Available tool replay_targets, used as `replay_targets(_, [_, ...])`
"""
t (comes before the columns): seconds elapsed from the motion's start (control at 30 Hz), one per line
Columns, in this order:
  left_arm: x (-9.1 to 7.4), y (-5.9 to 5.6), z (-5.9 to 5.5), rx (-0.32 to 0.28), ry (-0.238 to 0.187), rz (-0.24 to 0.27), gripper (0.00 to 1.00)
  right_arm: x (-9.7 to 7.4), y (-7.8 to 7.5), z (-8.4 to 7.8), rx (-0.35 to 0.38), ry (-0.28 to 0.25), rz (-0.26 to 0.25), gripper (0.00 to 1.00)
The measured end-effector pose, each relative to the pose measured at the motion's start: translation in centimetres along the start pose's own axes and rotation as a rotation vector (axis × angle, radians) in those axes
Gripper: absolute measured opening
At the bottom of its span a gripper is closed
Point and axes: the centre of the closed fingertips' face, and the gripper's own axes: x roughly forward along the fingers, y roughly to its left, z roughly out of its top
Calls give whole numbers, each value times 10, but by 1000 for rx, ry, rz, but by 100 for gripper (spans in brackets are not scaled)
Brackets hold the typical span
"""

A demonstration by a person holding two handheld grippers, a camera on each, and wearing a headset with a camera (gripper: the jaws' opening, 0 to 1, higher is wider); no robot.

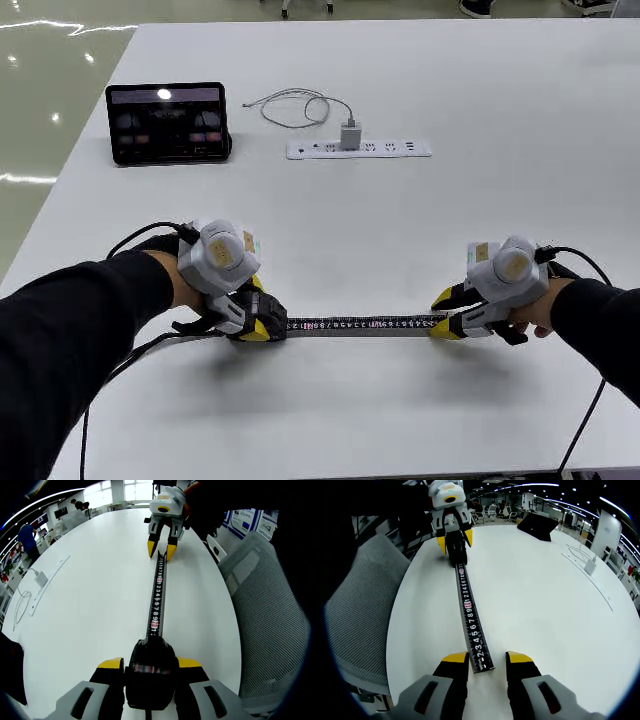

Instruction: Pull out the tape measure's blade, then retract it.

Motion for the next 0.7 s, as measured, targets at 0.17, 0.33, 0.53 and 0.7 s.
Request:
replay_targets(0.17, [0, 0, 0, -6, -3, 3, 35, -4, -5, 4, 59, -34, -33, 47])
replay_targets(0.33, [0, 0, 0, -13, -8, 1, 35, -5, -5, 1, 89, -42, -46, 57])
replay_targets(0.53, [0, 0, -1, 29, -32, 26, 35, -6, 1, -5, 154, -41, -72, 72])
replay_targets(0.7, [1, 2, -1, 52, -26, 33, 35, -9, 0, -3, 178, -70, -108, 89])
